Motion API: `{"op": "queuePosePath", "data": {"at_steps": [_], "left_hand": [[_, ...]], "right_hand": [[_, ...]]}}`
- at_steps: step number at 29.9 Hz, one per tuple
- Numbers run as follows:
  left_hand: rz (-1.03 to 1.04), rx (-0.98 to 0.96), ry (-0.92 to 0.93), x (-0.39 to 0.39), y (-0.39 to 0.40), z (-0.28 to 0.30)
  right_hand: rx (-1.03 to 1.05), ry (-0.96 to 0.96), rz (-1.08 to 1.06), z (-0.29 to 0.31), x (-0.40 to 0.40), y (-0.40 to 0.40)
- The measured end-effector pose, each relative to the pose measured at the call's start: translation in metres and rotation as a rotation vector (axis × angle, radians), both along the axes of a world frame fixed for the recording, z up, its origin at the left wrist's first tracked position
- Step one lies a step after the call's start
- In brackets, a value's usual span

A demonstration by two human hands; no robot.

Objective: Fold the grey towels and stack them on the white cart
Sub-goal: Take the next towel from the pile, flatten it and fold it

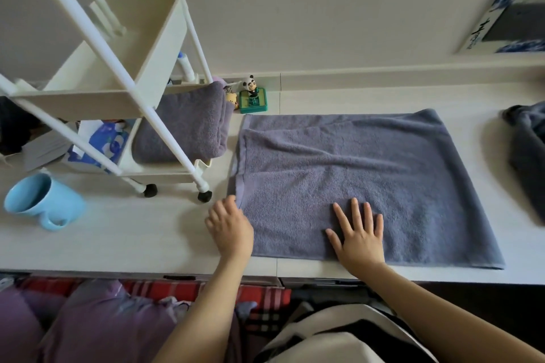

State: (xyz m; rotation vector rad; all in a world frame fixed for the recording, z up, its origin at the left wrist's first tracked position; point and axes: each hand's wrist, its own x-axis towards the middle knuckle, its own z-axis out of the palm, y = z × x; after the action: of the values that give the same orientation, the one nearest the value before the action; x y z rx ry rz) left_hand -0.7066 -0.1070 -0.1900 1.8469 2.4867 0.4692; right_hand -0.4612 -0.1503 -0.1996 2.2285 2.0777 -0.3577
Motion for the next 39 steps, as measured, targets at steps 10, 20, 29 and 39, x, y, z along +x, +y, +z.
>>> {"op": "queuePosePath", "data": {"at_steps": [10, 20, 29, 39], "left_hand": [[-0.575, -0.217, 0.135, 0.087, -0.012, -0.024], [-0.539, -0.232, 0.172, 0.093, -0.004, -0.027], [-0.453, -0.067, 0.073, 0.121, 0.008, -0.019], [-0.758, -0.207, 0.024, 0.189, 0.004, 0.01]], "right_hand": [[0.081, 0.028, -0.021, 0.0, 0.032, -0.002], [-0.023, -0.024, -0.375, 0.006, 0.191, -0.014], [-0.024, 0.086, 0.027, 0.016, 0.136, -0.01], [-0.2, -0.14, -0.001, 0.033, 0.234, 0.051]]}}
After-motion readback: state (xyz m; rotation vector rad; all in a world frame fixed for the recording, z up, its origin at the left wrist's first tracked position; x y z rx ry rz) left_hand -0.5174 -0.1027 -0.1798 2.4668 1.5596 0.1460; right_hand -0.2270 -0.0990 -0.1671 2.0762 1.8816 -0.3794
